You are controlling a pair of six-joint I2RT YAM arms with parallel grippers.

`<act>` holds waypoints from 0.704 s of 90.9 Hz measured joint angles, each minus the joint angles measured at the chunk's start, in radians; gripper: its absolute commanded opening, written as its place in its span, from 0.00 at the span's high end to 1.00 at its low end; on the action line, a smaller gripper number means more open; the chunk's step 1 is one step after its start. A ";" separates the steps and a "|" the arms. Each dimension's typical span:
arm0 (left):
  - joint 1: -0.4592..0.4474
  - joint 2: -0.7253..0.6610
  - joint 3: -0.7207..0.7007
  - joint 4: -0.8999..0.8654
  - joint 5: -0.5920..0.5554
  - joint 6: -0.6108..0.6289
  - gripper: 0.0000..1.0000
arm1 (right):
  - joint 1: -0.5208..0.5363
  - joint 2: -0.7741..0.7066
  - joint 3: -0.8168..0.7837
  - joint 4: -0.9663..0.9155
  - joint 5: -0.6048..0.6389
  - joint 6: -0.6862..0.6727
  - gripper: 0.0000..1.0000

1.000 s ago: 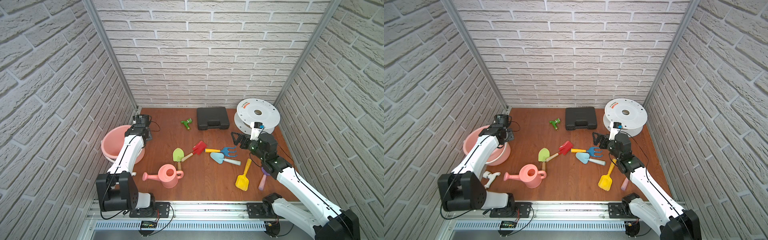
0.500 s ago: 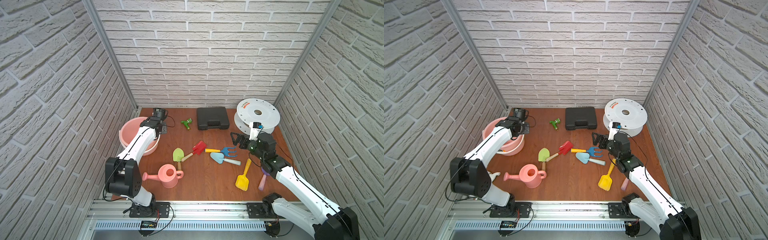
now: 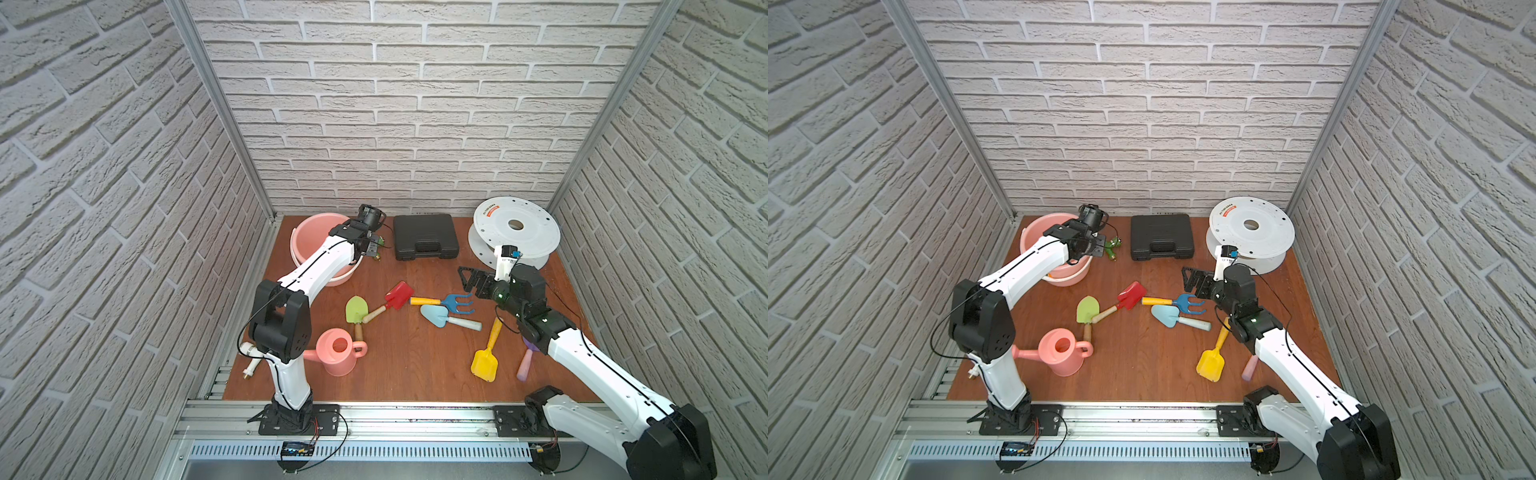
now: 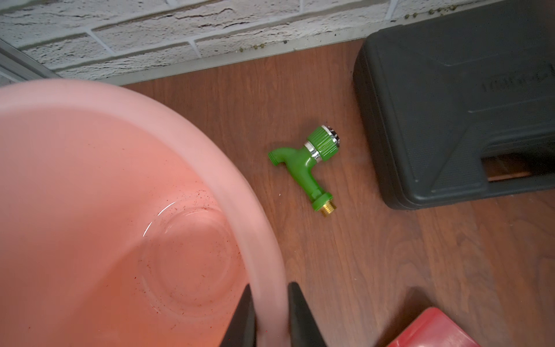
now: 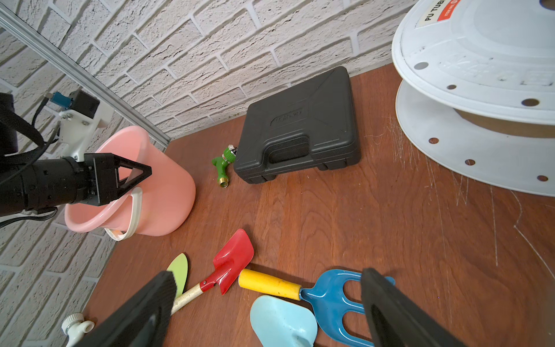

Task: Organize the gardening tools
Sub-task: Place the container at the center of the board.

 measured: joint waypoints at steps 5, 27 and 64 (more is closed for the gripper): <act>0.000 0.000 0.001 0.000 0.015 0.000 0.95 | 0.000 0.004 0.000 0.000 0.000 0.000 0.01; -0.039 0.002 0.048 -0.020 0.122 -0.010 0.95 | 0.001 0.012 0.000 0.000 0.000 0.000 0.01; -0.149 0.131 0.231 -0.104 0.181 0.000 0.92 | 0.002 0.012 0.000 0.000 0.000 0.000 0.01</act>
